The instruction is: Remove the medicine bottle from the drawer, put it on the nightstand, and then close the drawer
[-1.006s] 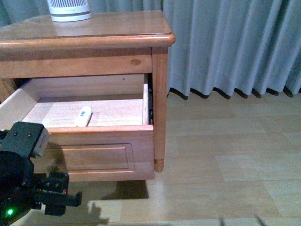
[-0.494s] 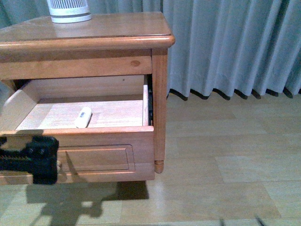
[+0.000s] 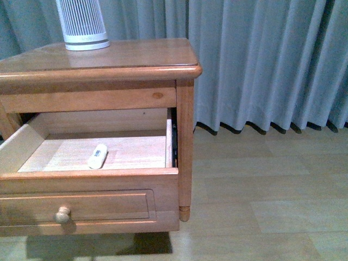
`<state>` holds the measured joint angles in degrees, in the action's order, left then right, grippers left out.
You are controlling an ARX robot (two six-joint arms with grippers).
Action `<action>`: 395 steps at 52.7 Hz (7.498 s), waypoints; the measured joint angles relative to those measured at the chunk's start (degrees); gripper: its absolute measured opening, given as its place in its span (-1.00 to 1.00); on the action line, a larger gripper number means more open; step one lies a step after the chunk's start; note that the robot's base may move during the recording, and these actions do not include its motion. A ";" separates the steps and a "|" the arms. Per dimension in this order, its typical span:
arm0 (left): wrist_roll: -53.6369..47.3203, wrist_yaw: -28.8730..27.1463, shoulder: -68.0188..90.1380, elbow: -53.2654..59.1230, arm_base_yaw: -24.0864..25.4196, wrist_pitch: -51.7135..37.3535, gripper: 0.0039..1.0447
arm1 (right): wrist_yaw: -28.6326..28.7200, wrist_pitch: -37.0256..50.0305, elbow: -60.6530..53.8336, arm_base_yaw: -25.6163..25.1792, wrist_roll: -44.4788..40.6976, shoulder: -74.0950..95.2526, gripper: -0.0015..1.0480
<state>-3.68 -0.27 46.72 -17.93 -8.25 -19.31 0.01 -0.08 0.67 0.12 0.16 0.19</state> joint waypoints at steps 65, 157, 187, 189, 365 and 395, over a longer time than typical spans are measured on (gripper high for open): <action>4.26 0.11 -43.41 14.16 7.91 20.00 -0.94 | 0.00 0.00 0.00 0.00 0.00 0.02 0.87; 3.96 0.09 -46.60 17.38 7.96 19.52 0.88 | -12.79 5.84 0.24 3.39 0.96 4.92 0.87; 3.96 0.11 -46.60 17.38 7.96 19.54 0.88 | -13.20 17.64 36.87 5.77 9.42 81.24 0.87; 3.96 0.11 -46.60 17.38 7.96 19.54 0.88 | -13.20 17.57 38.16 6.12 9.66 83.65 0.87; 3.96 0.11 -46.60 17.38 7.96 19.54 0.88 | -21.68 -6.49 98.71 4.76 8.96 118.75 -0.07; 3.96 0.11 -46.60 17.38 7.96 19.54 0.88 | -22.38 -0.90 90.12 5.11 8.52 107.32 0.87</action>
<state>0.27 -0.16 0.12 -0.56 -0.30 0.23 -22.37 -0.97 90.78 5.23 8.69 107.50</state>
